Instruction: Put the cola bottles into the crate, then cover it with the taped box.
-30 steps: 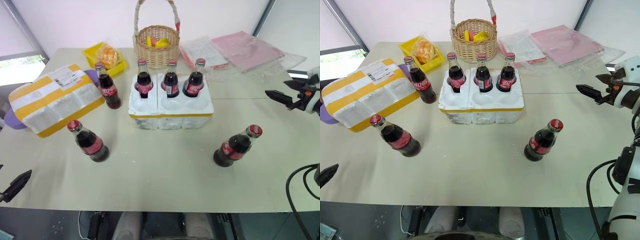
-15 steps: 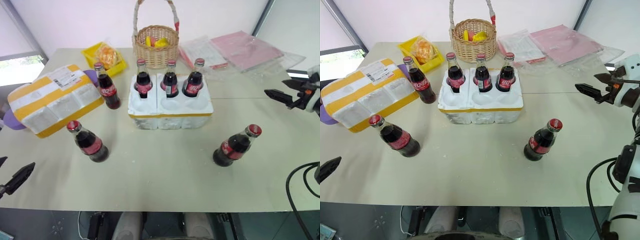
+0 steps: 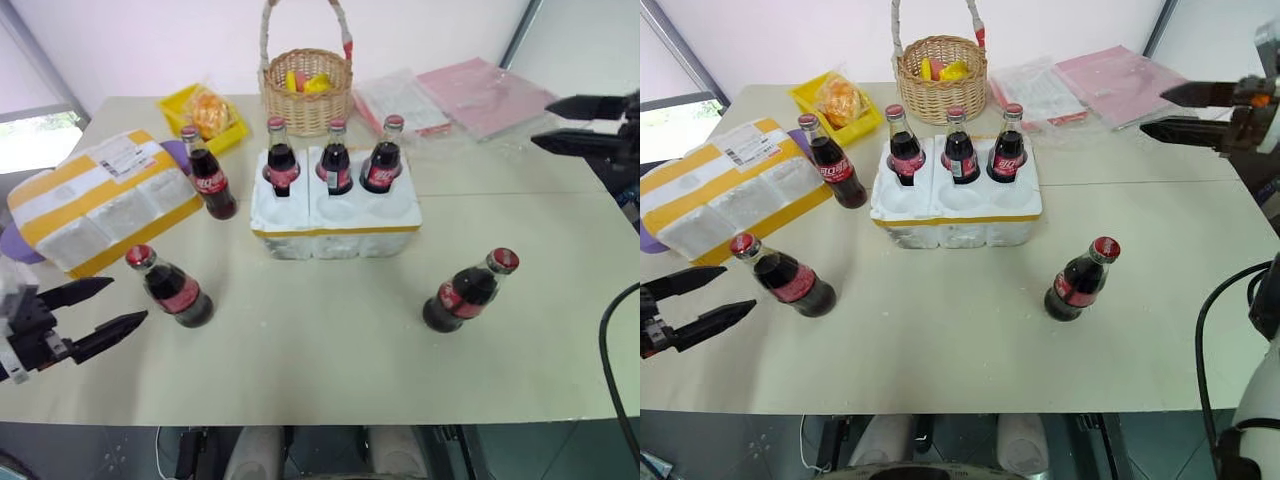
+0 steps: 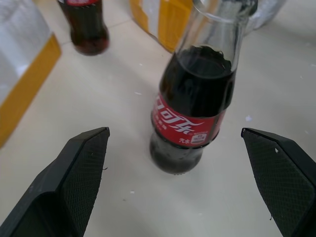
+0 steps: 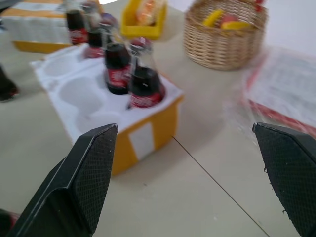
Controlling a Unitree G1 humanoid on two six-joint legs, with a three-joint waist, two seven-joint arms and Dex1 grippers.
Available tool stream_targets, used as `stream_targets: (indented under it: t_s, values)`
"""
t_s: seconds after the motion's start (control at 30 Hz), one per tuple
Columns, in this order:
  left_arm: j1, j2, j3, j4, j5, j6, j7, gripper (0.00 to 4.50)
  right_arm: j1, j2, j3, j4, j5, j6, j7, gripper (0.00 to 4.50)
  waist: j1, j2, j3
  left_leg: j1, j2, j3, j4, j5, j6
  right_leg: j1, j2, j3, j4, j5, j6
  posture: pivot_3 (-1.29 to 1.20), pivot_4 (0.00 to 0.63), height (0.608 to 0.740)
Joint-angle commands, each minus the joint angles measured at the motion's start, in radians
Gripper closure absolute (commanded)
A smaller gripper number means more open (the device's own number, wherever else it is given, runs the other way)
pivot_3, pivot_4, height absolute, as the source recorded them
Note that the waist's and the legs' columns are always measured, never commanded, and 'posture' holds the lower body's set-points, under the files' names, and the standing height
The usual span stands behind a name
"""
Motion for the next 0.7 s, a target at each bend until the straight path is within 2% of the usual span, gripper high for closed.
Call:
stream_targets:
  t_s: [0.03,0.27,0.7]
  values:
    - [-0.028,0.019,-0.03,0.023,0.034,-0.023,-0.022,0.03,0.027,-0.054,0.047,-0.168,0.158,0.079,0.007,0.0,0.003,0.0,0.0,0.0,0.0,0.0,0.0,0.0,0.0,0.0,0.0,0.0,0.0,0.0,0.0,0.0,0.15,0.738]
    - [-0.134,-0.002,-0.212,0.077,0.139,-0.1,-0.024,0.03,0.04,-0.084,0.074,-0.297,0.282,0.148,0.007,0.0,0.013,0.001,0.001,0.0,0.0,0.001,0.0,0.0,0.0,0.0,0.0,0.0,0.0,0.0,0.0,0.0,0.15,0.738]
    - [-0.3,-0.054,-0.367,0.149,0.202,-0.15,-0.005,0.03,0.08,-0.097,0.061,-0.322,0.299,0.163,0.007,0.0,0.012,0.001,0.001,0.0,0.0,0.001,0.001,0.0,0.0,-0.001,0.0,0.0,0.0,0.002,0.004,0.0,0.15,0.738]
